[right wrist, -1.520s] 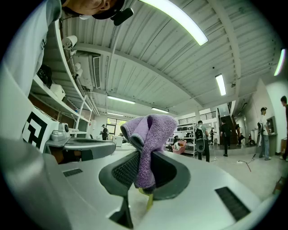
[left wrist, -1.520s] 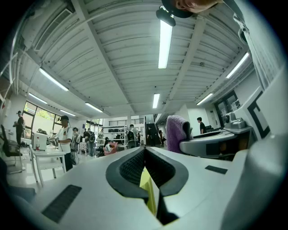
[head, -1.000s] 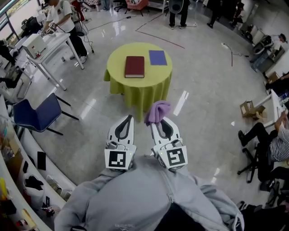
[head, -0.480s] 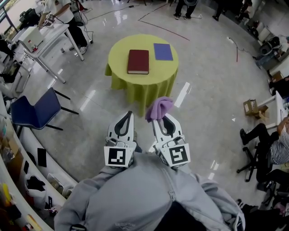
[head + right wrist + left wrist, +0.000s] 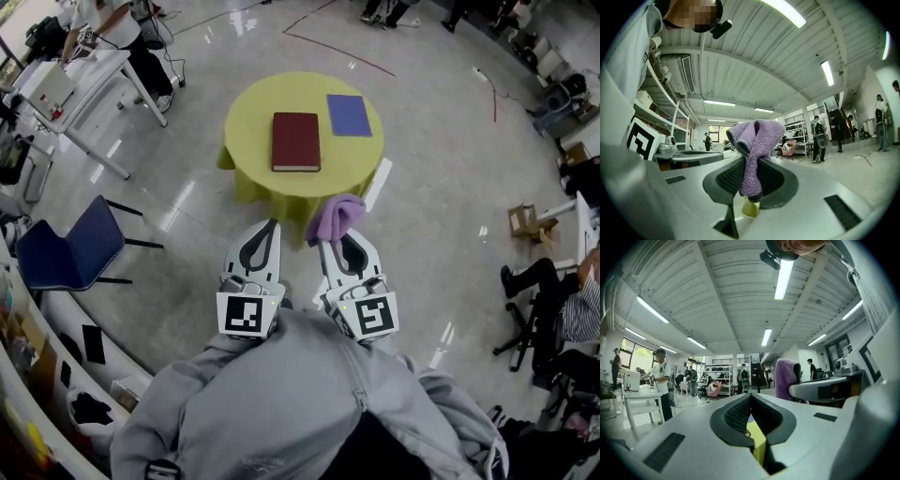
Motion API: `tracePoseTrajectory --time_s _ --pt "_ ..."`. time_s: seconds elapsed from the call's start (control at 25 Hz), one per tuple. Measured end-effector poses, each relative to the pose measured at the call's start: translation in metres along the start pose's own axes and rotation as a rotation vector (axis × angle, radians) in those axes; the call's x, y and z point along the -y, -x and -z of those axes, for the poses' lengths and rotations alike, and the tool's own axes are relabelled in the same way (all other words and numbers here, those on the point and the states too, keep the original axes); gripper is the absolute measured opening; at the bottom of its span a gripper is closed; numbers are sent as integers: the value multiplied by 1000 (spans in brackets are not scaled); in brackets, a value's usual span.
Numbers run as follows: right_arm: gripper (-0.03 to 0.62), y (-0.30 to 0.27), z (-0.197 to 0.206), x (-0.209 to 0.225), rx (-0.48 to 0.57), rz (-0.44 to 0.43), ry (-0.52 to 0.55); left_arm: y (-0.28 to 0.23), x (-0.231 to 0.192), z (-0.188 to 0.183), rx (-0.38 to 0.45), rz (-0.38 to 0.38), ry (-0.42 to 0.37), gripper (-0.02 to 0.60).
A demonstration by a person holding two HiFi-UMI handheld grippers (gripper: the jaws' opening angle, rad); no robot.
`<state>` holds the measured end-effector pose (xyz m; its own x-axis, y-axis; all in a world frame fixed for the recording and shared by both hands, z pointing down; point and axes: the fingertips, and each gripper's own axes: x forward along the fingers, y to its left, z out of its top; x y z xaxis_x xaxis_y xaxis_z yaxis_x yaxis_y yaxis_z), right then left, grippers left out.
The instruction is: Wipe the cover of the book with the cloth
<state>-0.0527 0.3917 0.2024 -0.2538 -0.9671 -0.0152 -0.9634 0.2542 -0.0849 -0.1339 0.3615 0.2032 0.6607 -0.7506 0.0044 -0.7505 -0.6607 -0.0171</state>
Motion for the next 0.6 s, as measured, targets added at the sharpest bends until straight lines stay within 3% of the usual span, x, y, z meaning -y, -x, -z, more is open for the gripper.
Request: tracePoseTrajectory --time_s 0.24,0.6 --pt "84 -47 6 14 -5 63 -7 -40 -35 3 18 55 18 18" --pt "84 -68 14 14 -21 106 8 -52 -60 19 9 86 64 18"
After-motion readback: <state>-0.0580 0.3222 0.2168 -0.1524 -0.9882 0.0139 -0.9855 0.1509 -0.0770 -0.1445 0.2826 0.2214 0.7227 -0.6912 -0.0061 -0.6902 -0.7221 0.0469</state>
